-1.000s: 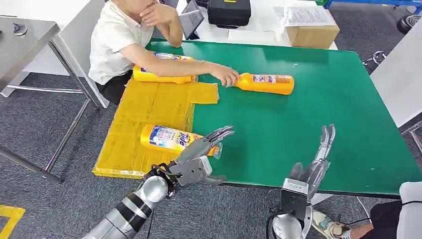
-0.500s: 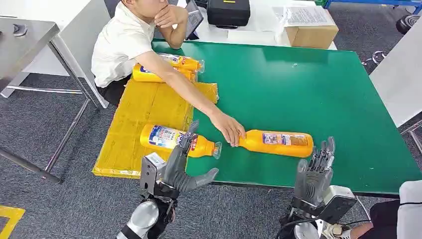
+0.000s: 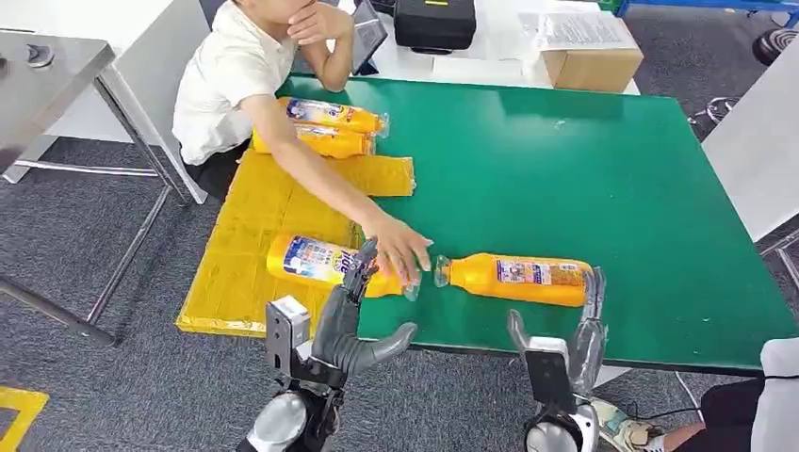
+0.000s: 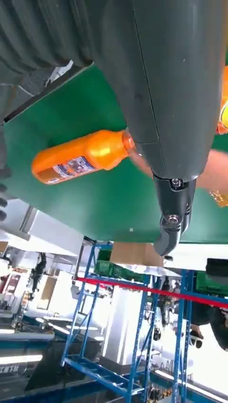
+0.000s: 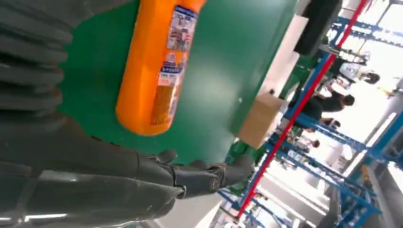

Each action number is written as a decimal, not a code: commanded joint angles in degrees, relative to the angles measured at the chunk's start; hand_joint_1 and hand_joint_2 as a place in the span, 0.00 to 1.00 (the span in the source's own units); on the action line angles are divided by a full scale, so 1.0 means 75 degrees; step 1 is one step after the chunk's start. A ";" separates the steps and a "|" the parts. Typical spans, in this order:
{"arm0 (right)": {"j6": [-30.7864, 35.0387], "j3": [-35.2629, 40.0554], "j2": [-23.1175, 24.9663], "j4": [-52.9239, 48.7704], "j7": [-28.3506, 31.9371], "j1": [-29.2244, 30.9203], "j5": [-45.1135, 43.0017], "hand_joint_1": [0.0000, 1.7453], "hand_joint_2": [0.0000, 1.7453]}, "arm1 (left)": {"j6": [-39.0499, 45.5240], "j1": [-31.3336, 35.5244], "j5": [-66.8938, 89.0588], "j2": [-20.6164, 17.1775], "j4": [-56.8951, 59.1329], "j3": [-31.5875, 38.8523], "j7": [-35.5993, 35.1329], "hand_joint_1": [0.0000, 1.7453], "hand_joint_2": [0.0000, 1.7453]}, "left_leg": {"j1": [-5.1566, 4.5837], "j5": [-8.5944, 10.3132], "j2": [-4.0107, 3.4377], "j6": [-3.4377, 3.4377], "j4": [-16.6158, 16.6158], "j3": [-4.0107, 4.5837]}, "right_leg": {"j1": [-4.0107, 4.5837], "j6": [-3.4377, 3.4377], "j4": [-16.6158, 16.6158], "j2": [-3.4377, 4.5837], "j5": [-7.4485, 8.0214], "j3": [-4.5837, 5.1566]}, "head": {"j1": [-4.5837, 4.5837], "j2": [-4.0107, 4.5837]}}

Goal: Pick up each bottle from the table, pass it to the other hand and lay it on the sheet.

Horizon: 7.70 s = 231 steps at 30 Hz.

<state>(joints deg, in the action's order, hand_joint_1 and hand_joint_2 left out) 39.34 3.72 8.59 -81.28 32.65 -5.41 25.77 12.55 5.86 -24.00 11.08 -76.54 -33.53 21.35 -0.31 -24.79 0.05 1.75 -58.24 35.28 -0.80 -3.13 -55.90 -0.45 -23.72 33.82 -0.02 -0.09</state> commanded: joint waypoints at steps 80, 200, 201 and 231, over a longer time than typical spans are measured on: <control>-0.0329 0.0275 -0.2203 0.7007 -0.2646 0.4014 0.5215 0.00 1.00 | -0.0839 0.1364 -0.0488 0.0137 0.1903 -0.1199 -0.1441 0.00 1.00 | -0.0003 0.0000 -0.0026 -0.0001 0.0001 -0.0026 | 0.0000 0.0008 0.0005 0.0027 0.0006 -0.0026 | -0.0006 0.0000; -0.2834 0.4666 -0.0181 0.3273 -0.0058 0.2029 -0.0860 1.00 1.00 | -0.0308 0.0617 -0.2835 0.0116 0.0085 0.0215 0.0060 1.00 1.00 | 0.0006 0.0003 -0.0009 -0.0004 0.0008 -0.0030 | 0.0006 0.0009 0.0003 0.0007 -0.0002 -0.0025 | -0.0003 0.0000; -0.2889 0.4721 -0.0165 0.3348 -0.0046 0.2004 -0.0854 1.00 1.00 | -0.0327 0.0591 -0.2851 0.0108 0.0041 0.0244 0.0081 1.00 1.00 | 0.0004 0.0007 -0.0011 -0.0001 0.0008 -0.0019 | 0.0003 0.0006 0.0004 0.0008 0.0001 -0.0014 | -0.0003 0.0000; 0.0088 -0.1188 0.0952 -0.0929 0.0979 0.0138 -0.0174 0.00 0.00 | 0.3661 0.1506 0.7231 -0.0515 0.2463 0.3132 -0.0216 1.00 1.00 | 0.0000 0.0019 0.0042 -0.0010 0.0004 -0.0012 | -0.0003 0.0011 -0.0011 -0.0037 -0.0005 -0.0013 | 0.0000 0.0000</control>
<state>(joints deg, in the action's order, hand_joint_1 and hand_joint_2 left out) 39.78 15.35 11.94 -71.24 39.80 -1.20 23.06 39.19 9.72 9.00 8.55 -73.52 -18.55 25.54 -0.29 -24.65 0.20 1.77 -58.23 35.37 -0.81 -3.14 -55.95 -0.62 -23.69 33.91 -0.02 -0.09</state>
